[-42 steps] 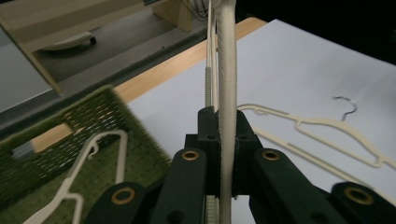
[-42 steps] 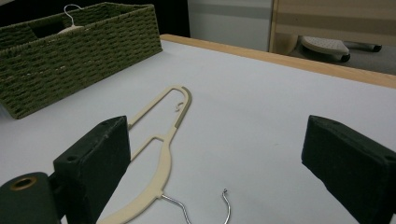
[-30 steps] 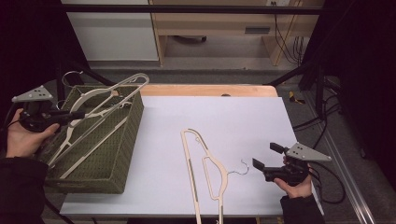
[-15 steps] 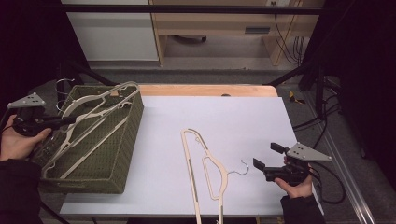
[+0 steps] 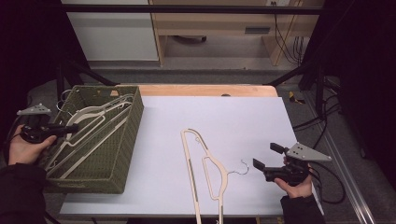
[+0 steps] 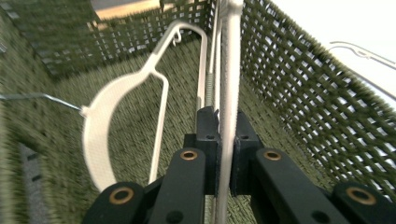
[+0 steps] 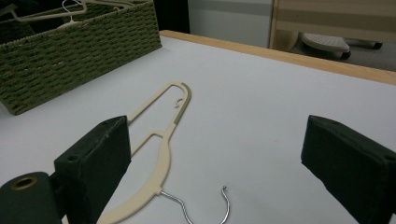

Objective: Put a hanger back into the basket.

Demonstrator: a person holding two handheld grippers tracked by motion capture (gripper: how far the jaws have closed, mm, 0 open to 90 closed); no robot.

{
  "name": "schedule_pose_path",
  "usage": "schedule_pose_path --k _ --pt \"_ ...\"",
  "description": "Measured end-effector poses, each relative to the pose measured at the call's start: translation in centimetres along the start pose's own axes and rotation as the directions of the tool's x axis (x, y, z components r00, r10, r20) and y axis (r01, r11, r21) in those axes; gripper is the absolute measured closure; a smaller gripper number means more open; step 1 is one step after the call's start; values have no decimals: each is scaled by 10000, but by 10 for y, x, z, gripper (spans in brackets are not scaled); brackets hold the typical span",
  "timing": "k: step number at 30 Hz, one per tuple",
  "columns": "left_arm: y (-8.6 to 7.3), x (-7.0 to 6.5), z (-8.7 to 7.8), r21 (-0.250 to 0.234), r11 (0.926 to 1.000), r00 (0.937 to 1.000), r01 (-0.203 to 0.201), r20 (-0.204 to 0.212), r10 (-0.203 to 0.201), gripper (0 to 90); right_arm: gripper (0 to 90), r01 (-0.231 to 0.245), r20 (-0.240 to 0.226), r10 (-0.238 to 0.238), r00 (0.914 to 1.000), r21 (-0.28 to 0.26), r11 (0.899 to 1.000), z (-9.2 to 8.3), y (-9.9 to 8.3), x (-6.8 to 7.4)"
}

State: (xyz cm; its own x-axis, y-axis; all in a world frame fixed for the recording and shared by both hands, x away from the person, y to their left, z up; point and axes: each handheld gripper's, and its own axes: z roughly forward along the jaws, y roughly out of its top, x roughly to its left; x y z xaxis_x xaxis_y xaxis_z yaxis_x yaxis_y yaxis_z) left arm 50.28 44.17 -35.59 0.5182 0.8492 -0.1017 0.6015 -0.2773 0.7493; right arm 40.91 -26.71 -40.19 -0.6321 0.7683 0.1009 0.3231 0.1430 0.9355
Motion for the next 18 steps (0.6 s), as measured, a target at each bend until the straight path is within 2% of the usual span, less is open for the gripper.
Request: schedule_pose_path --k 3,5,8,9,12,13,15,16,18 --pt "-7 -1 9 36 9996 9996 283 23 -283 839 91 -2 27 2 10000 -18 10000 -1 0 -1" --pt "-9 -2 15 189 9994 9995 307 -81 -306 835 91 -2 35 2 10000 -32 10000 -1 0 -1" --pt "-9 -1 19 697 9970 9981 338 -528 -302 827 92 4 41 -4 10000 -10 10000 -1 0 0" --pt "-10 1 18 597 9973 9959 423 -824 -373 825 92 -13 37 13 10000 -13 10000 -1 0 0" --pt "-15 10 15 598 9927 9821 1045 -1633 -935 780 92 -2 36 2 10000 -23 10000 -1 0 -1" --pt "-17 13 14 688 9890 9739 1310 -1955 -1154 746 92 -3 8 3 10000 -11 10000 -1 0 -1" --pt "-22 18 15 871 9835 9654 1588 -2222 -1362 715 92 -7 9 7 10000 11 10000 0 0 0" --pt "-23 19 15 949 9806 9589 1717 -2443 -1443 693 92 -6 34 6 10000 32 10000 1 0 0" --pt "-26 20 16 1079 9787 9538 1748 -2651 -1411 633 92 24 42 -25 10000 56 10000 2 0 0"
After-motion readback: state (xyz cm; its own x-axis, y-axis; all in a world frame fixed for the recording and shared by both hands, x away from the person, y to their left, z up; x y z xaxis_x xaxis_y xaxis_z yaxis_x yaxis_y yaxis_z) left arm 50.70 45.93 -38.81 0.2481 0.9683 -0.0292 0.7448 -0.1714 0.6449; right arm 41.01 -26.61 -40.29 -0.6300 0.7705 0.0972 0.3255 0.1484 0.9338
